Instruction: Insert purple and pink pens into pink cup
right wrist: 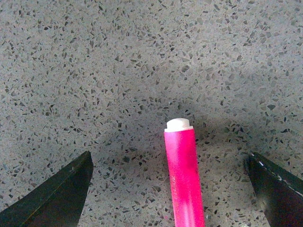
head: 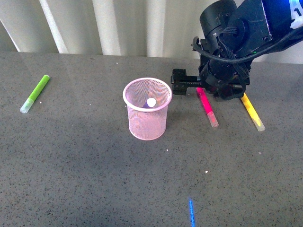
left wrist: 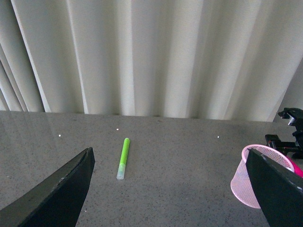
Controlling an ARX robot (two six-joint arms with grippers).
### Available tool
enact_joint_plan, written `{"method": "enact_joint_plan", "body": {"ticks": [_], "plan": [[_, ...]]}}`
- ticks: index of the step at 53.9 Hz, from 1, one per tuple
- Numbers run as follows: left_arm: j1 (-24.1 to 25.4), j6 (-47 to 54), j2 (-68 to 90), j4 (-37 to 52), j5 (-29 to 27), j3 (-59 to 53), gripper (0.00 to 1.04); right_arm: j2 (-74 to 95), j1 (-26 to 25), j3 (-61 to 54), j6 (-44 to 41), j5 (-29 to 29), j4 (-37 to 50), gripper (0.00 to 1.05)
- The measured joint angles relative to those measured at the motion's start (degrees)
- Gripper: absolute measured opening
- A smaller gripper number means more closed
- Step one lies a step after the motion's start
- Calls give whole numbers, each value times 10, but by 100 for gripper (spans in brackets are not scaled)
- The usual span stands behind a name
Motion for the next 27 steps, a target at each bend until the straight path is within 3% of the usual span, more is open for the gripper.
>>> {"method": "enact_joint_plan", "body": {"ticks": [13, 24, 27], "plan": [[0, 0, 0, 0, 0, 0, 98, 0, -12, -7, 1, 2, 12, 63], [0, 0, 0, 0, 0, 0, 98, 0, -29, -12, 2, -2, 18, 22], [0, 0, 0, 0, 0, 0, 98, -2, -32, -13, 3, -9, 20, 16]]}}
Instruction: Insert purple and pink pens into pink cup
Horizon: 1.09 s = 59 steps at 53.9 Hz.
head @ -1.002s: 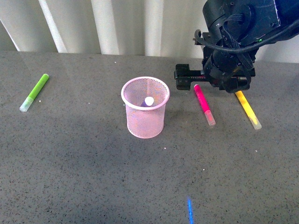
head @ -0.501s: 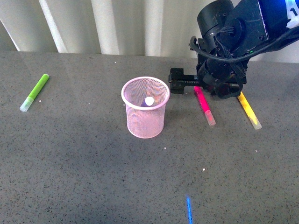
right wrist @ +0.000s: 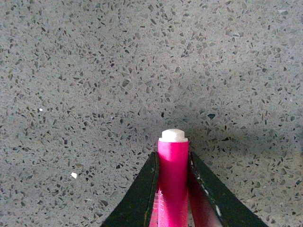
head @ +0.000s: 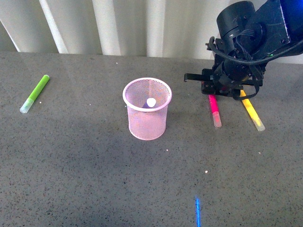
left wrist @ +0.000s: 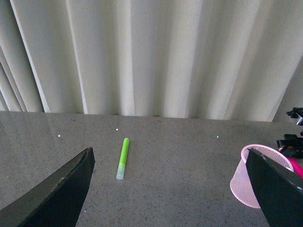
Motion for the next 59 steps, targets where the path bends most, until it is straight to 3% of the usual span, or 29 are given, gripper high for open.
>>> {"method": "enact_joint_plan", "body": {"ticks": [9, 15, 24, 30, 38, 59], "plan": [[0, 0, 0, 0, 0, 0, 98, -11, -11, -17, 1, -15, 14, 12], [0, 0, 0, 0, 0, 0, 98, -35, -15, -56, 7, -32, 71, 12], [0, 0, 0, 0, 0, 0, 98, -167, -6, -195, 9, -57, 313, 12], [0, 0, 0, 0, 0, 0, 98, -299, 31, -294, -8, -100, 500, 12], [0, 0, 0, 0, 0, 0, 98, -356, 84, -355, -49, -145, 635, 12], [0, 0, 0, 0, 0, 0, 98, -226, 150, -323, -93, -137, 657, 12]]}}
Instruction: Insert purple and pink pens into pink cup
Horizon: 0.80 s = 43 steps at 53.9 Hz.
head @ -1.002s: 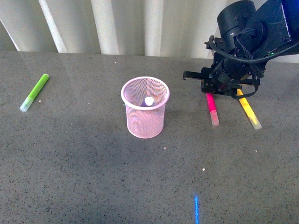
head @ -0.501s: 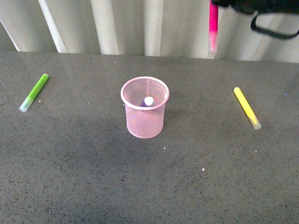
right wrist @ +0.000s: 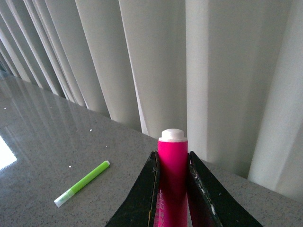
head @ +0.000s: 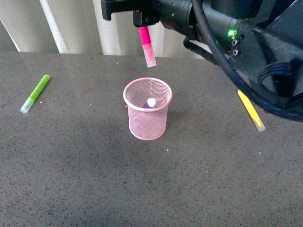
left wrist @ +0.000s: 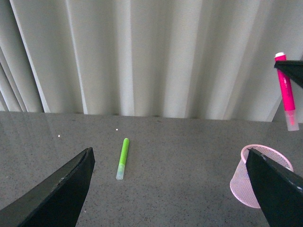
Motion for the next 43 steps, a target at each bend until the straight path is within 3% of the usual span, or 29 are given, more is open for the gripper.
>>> {"method": "enact_joint_plan", "body": {"ticks": [43], "plan": [[0, 0, 0, 0, 0, 0, 98, 86, -21, -27, -4, -29, 76, 12]]}}
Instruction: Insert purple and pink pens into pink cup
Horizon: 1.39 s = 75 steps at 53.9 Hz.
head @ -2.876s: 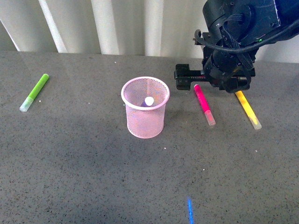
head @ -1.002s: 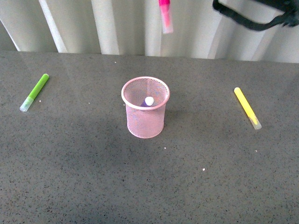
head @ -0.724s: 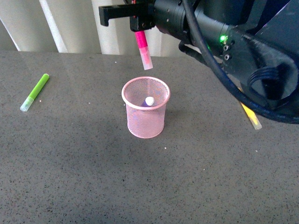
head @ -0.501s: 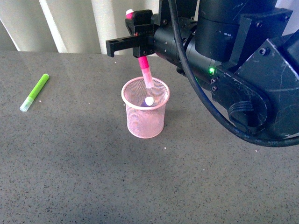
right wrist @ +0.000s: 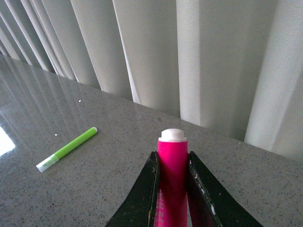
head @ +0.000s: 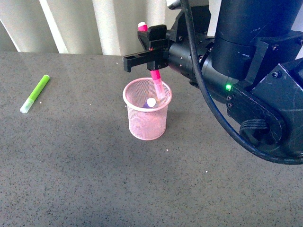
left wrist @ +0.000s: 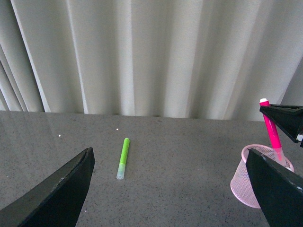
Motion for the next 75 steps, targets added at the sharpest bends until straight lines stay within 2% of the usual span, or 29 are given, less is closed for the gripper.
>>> {"method": "enact_joint_plan", "body": {"ticks": [4, 22, 27, 32, 45, 51, 60, 75], "plan": [[0, 0, 0, 0, 0, 0, 98, 0, -4, -7, -3, -9, 1, 12], [0, 0, 0, 0, 0, 0, 98, 0, -16, -12, -4, -10, 4, 65], [0, 0, 0, 0, 0, 0, 98, 0, -20, -12, -4, -10, 4, 86], [0, 0, 0, 0, 0, 0, 98, -1, -23, -13, -3, -8, 2, 99], [0, 0, 0, 0, 0, 0, 98, -47, -44, -36, 11, 2, 4, 98], [0, 0, 0, 0, 0, 0, 98, -107, -67, -57, 12, 29, -18, 98], [0, 0, 0, 0, 0, 0, 98, -241, -113, -115, 12, 51, -83, 98], [0, 0, 0, 0, 0, 0, 98, -580, -204, -256, 11, 14, -235, 98]]}}
